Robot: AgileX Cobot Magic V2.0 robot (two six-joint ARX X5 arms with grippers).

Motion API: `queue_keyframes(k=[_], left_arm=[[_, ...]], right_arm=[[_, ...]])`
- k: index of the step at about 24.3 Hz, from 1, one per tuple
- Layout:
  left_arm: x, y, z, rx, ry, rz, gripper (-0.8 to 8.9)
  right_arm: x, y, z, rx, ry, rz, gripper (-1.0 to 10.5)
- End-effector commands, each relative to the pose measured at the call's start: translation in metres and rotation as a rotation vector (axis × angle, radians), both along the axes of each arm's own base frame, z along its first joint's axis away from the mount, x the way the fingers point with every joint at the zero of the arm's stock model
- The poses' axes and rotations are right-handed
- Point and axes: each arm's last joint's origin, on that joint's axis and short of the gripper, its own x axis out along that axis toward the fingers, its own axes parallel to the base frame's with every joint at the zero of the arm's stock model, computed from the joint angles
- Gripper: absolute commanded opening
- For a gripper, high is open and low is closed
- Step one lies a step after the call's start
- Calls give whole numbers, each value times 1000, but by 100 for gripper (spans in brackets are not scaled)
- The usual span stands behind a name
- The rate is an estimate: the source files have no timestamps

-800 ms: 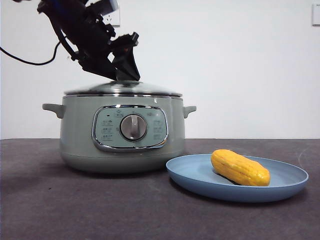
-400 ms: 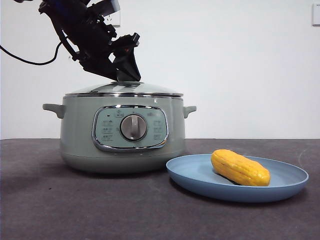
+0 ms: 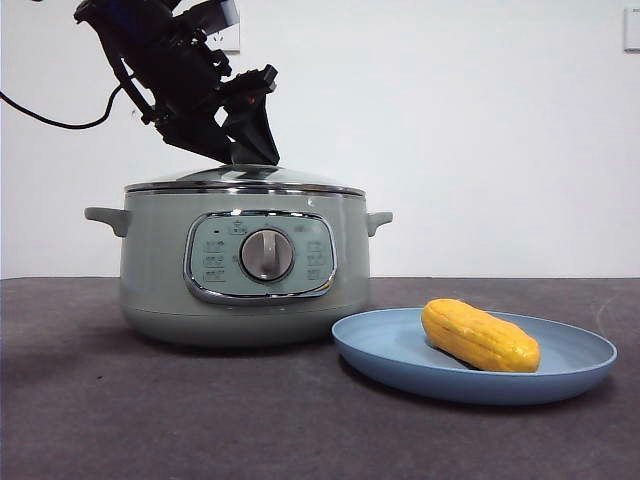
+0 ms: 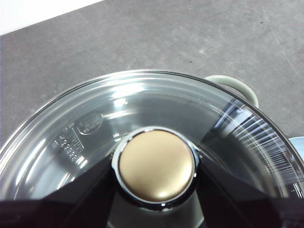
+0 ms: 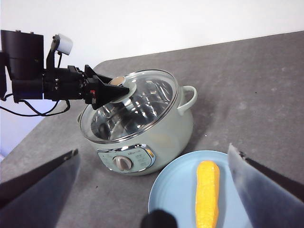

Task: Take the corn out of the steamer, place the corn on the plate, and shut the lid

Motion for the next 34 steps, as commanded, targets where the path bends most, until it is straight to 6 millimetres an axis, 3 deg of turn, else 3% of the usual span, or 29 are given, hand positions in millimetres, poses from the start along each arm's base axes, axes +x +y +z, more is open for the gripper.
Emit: queue_keyframes(k=[1, 2, 6, 7, 13, 20, 26, 34], left_arm=[[-2, -1, -15, 33, 71, -7, 13], [-2, -1, -15, 33, 71, -7, 50], [-2, -1, -14, 32, 68, -7, 495], [-2, -1, -14, 32, 67, -7, 558], [-7, 2, -2, 18, 43, -3, 566], [-30, 12, 36, -22, -39, -4, 566], [-80, 31, 78, -74, -20, -38, 562], [-167, 68, 116, -130, 65, -82, 561]], right_arm=[[1, 1, 0, -8, -9, 4, 599], [1, 1, 0, -10, -9, 5, 599], [2, 1, 0, -12, -4, 7, 599], [2, 1, 0, -13, -5, 8, 599], [2, 1, -1, -16, -2, 9, 599], [1, 1, -4, -42, 20, 14, 599], [0, 1, -4, -63, 14, 57, 598], [1, 6, -14, -101, 104, 193, 595]])
